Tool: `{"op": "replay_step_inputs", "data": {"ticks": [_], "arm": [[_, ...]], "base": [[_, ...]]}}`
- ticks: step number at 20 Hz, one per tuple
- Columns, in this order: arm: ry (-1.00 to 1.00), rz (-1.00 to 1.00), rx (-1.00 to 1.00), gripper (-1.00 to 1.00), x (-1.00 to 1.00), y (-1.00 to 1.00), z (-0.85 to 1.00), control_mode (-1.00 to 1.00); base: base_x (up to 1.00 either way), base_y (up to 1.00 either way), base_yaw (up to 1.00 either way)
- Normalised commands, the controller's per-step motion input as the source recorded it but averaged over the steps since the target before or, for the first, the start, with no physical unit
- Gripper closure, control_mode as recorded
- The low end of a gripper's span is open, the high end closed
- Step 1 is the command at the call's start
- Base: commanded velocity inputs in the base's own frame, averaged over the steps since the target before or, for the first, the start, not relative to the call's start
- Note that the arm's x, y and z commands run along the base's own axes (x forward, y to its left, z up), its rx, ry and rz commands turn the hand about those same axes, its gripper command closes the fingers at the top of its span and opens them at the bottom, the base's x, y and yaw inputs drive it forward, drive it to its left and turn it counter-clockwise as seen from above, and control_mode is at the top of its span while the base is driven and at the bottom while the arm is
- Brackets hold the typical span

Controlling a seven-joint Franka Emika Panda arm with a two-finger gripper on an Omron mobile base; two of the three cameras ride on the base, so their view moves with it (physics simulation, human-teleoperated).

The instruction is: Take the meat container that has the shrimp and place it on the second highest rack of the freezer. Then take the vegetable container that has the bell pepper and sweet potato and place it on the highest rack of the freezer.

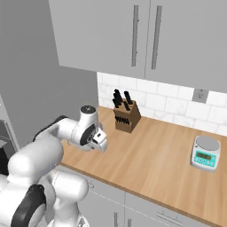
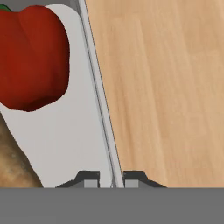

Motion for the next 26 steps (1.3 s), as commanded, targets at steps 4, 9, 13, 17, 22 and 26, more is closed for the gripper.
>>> {"op": "replay_step_inputs", "data": {"ticks": [4, 9, 13, 17, 22, 26], "arm": [[-0.03, -0.02, 0.04, 1.00, -0.78, -0.12, 0.85, -1.00], [0.00, 0.00, 0.00, 1.00, -0.79, -0.03, 0.87, -1.00], [0.00, 0.00, 0.00, 1.00, -0.80, 0.00, 0.80, -1.00], [0.07, 0.00, -0.05, 1.00, -0.86, 0.00, 0.74, -1.00], [0.27, 0.00, -0.08, 1.00, -0.44, 0.00, 0.97, -1.00], [0.06, 0.00, -0.01, 1.00, -0.46, 0.00, 0.16, -1.00]], "base": [[0.00, 0.00, 0.00], [0.00, 0.00, 0.00], [0.00, 0.00, 0.00], [0.00, 0.00, 0.00], [0.00, 0.00, 0.00], [0.00, 0.00, 0.00]]}}
